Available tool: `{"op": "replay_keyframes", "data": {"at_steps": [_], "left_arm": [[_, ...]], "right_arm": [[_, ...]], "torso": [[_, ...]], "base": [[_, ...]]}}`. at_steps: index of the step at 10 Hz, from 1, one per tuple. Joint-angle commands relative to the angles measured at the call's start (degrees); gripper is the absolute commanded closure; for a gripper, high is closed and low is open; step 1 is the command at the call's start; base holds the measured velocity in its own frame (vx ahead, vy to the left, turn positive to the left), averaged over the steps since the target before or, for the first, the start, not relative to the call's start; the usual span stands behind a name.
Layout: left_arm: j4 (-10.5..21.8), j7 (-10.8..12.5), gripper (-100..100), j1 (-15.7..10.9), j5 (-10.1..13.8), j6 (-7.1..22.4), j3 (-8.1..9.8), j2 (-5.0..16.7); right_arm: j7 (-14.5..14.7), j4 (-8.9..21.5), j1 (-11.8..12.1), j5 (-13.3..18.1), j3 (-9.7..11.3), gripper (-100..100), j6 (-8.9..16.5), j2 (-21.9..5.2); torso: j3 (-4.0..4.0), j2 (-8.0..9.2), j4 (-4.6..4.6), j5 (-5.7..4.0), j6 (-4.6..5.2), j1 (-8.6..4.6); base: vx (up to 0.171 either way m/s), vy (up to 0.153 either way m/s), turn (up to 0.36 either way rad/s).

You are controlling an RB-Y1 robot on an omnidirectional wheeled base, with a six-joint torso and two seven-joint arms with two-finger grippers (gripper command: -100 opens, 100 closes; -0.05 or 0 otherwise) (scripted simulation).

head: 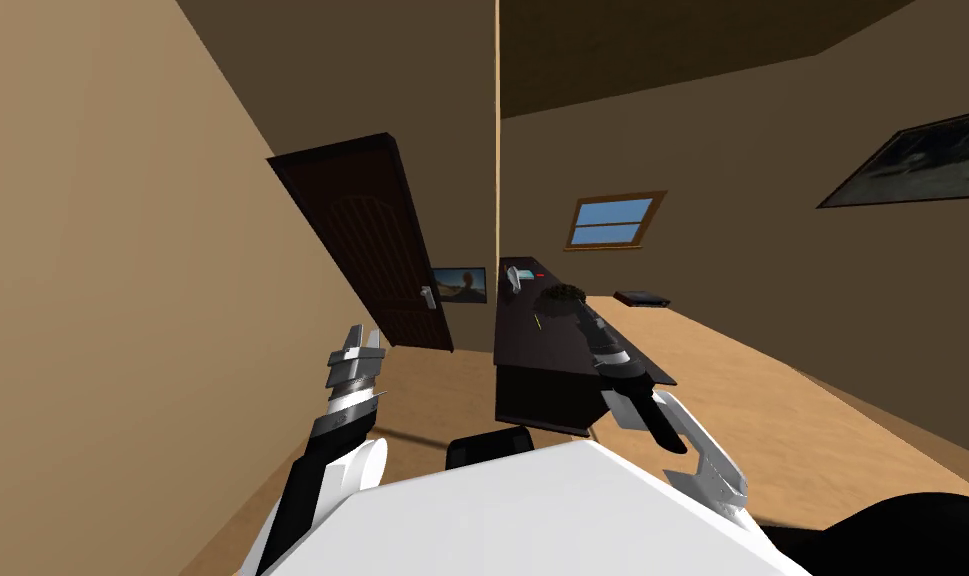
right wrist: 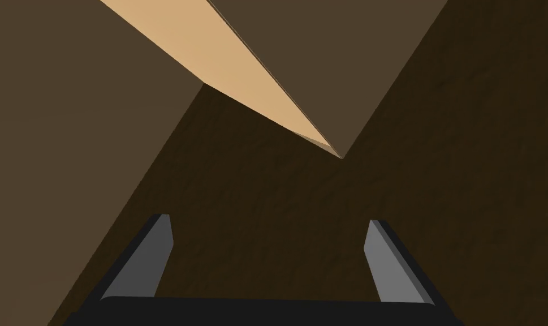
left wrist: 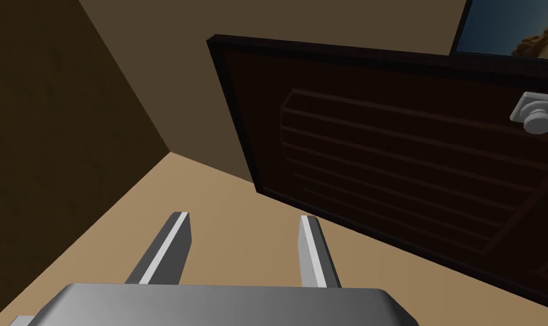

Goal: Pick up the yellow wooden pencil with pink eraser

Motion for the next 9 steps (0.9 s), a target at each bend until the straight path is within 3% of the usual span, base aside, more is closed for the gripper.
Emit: {"op": "replay_keyframes", "data": {"at_steps": [1,2,3,4,5,6,9], "left_arm": [[0.0,0.0,0,0.0,0.0,0.0,0.0,0.0],[0.0,0.0,0,0.01,0.0,0.0,0.01,0.0],[0.0,0.0,0,0.0,0.0,0.0,0.0,0.0],[0.0,0.0,0,0.01,0.0,0.0,0.01,0.0],[0.0,0.0,0,0.0,0.0,0.0,0.0,0.0],[0.0,0.0,0,0.01,0.0,0.0,0.01,0.0],[0.0,0.0,0,0.0,0.0,0.0,0.0,0.0]], "right_arm": [[0.7,0.64,-0.22,2.35,-1.05,-100,-0.84,-0.98],[2.08,2.1,-0.44,4.32,-3.01,-100,-2.68,-2.87],[2.08,2.1,-0.44,5.67,-3.01,-100,-2.68,-2.87],[3.57,3.66,-0.67,7.59,-4.94,-100,-4.63,-4.79],[3.57,3.66,-0.67,9.2,-4.94,-100,-4.63,-4.79],[5.17,5.33,-0.91,10.98,-6.82,-100,-6.67,-6.71],[6.87,7.07,-1.17,16.11,-8.66,-100,-8.79,-8.62]], "torso": [[0.0,0.0,0.0,0.0,0.0,0.0],[-0.01,-0.02,0.0,0.0,0.04,0.02],[-0.02,-0.04,-0.01,0.0,0.0,0.01],[-0.02,-0.04,-0.01,-0.01,0.04,-0.02],[0.0,-0.01,0.0,-0.01,0.01,-0.04],[-0.01,-0.02,0.0,-0.01,0.04,-0.02],[-0.02,-0.04,-0.01,-0.01,0.0,-0.03]], "base": [[-0.029,-0.011,0.126],[-0.027,-0.008,0.262],[-0.027,-0.021,0.124],[-0.041,-0.022,0.223],[-0.034,-0.019,0.151],[-0.035,-0.017,0.277],[-0.03,-0.019,0.188]]}}
